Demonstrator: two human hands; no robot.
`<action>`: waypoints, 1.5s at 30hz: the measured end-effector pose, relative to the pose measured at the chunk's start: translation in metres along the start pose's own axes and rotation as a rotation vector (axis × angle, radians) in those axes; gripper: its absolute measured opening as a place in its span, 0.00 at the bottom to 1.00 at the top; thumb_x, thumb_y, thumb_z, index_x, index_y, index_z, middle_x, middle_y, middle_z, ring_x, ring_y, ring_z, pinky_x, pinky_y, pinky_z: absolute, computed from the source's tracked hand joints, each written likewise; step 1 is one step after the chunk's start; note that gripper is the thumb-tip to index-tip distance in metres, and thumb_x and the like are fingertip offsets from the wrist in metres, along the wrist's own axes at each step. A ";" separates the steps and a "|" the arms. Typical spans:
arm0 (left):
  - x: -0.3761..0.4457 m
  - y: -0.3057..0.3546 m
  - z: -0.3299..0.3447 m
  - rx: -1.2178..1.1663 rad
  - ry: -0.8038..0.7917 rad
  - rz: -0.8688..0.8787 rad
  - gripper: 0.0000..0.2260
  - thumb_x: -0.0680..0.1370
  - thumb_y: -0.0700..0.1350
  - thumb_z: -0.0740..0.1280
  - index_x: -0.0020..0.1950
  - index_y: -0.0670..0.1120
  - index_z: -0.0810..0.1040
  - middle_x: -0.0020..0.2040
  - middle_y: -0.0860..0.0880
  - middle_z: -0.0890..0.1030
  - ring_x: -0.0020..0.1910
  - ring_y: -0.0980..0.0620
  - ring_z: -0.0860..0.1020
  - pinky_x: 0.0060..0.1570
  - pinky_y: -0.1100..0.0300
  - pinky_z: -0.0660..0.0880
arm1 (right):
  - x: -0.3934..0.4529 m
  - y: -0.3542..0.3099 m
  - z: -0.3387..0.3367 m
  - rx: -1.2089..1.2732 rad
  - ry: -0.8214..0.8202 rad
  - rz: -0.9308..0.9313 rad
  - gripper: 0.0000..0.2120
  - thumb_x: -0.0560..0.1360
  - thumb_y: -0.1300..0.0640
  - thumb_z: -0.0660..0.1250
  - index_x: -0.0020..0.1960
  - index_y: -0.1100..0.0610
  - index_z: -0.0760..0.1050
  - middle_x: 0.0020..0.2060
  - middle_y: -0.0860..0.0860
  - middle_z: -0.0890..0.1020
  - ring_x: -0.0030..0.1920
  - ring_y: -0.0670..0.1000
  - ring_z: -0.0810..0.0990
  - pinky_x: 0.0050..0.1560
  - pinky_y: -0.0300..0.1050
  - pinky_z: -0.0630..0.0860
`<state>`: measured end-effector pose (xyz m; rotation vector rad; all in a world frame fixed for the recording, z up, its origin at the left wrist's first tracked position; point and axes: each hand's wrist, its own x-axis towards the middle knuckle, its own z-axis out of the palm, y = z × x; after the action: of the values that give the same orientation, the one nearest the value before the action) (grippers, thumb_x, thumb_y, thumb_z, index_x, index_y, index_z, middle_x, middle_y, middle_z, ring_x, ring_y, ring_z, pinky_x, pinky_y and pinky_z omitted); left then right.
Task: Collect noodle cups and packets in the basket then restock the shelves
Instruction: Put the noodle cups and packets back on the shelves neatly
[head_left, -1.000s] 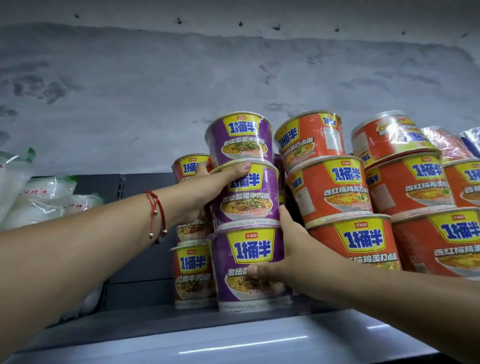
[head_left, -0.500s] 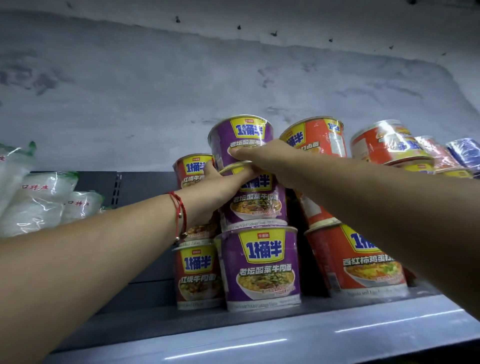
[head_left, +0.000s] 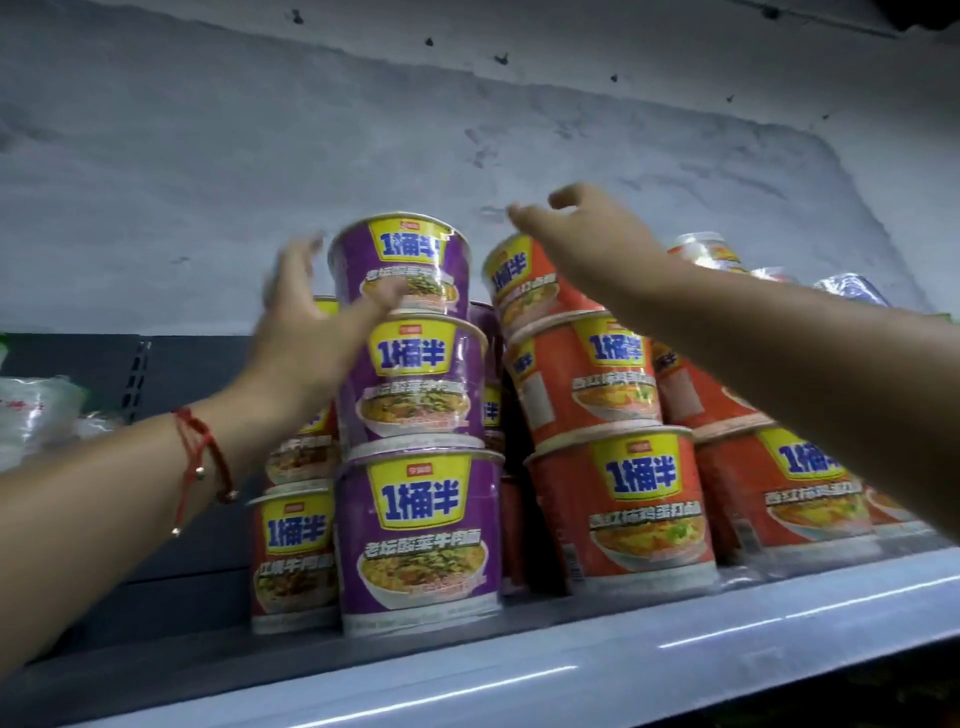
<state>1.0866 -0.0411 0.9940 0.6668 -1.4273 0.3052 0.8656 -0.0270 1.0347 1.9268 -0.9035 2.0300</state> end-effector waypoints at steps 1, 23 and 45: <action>-0.001 0.014 0.000 0.111 0.096 0.219 0.34 0.73 0.62 0.69 0.74 0.52 0.63 0.71 0.48 0.68 0.66 0.52 0.69 0.59 0.56 0.70 | 0.000 0.014 -0.013 -0.044 -0.008 0.009 0.30 0.77 0.39 0.63 0.72 0.56 0.68 0.65 0.56 0.76 0.61 0.55 0.76 0.56 0.45 0.70; 0.115 0.126 0.158 0.993 -0.409 0.194 0.23 0.78 0.65 0.59 0.55 0.48 0.81 0.48 0.49 0.80 0.43 0.51 0.76 0.36 0.59 0.68 | -0.034 0.144 -0.020 0.214 -0.423 0.146 0.62 0.53 0.35 0.77 0.75 0.37 0.41 0.67 0.50 0.69 0.60 0.53 0.76 0.61 0.55 0.77; 0.109 0.114 0.146 0.819 -0.504 0.095 0.25 0.75 0.67 0.62 0.60 0.49 0.78 0.50 0.49 0.80 0.46 0.52 0.79 0.45 0.56 0.78 | -0.045 0.154 -0.005 0.443 -0.441 0.343 0.59 0.55 0.39 0.81 0.76 0.42 0.49 0.57 0.49 0.79 0.50 0.52 0.84 0.50 0.55 0.82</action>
<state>0.9195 -0.0589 1.1281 1.4141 -1.8103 0.8662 0.7844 -0.1348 0.9469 2.7003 -0.9933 2.1690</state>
